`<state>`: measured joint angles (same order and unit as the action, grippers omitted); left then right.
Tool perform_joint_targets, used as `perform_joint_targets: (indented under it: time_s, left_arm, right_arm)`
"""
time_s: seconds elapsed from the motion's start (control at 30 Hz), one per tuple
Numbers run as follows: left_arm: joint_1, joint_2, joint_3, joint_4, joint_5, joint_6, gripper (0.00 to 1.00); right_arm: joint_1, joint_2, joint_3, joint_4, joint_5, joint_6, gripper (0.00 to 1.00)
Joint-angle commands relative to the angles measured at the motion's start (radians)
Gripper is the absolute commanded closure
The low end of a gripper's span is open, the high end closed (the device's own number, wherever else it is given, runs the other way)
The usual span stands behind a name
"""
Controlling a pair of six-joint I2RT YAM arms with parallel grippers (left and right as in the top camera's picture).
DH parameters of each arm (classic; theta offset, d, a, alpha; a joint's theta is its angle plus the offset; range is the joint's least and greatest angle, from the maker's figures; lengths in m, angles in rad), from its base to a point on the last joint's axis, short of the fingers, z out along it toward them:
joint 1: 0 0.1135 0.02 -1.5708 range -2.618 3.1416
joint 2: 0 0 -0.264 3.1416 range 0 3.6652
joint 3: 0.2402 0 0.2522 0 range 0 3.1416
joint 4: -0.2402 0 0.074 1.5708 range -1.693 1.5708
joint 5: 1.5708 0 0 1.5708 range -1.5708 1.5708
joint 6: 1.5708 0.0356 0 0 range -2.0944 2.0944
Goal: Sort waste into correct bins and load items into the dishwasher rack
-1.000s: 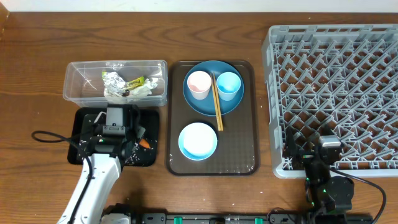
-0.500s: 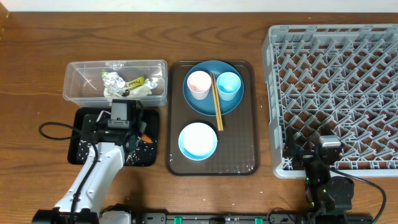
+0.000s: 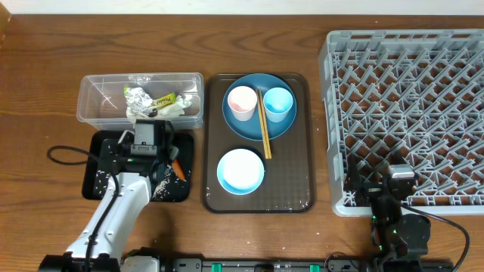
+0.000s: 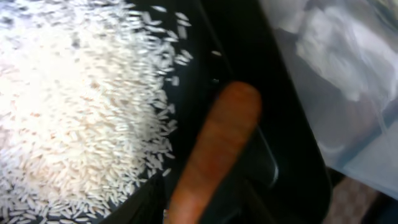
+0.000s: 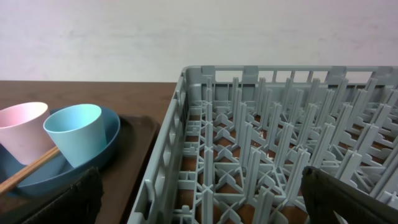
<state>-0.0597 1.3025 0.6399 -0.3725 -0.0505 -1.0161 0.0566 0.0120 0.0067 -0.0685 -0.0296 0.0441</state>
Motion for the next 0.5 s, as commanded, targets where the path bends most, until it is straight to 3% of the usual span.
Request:
perform_joint_targets:
  time_s: [0.0,0.2,0.47]
  left_arm:
    - [0.005,-0.049,0.075,-0.002,0.122,0.176,0.57]
    - [-0.008,-0.106,0.203,-0.101,0.349,0.395,0.57]
    - [-0.084,-0.049,0.608,-0.550,0.322,0.553,0.57]
  right_arm:
    - [0.006,-0.005,-0.002,-0.004,-0.001,-0.001,0.01]
    - [0.006,-0.005,-0.002,-0.004,0.000,-0.001,0.01]
    - [0.006,-0.005,-0.002,-0.004,0.000,-0.001,0.01]
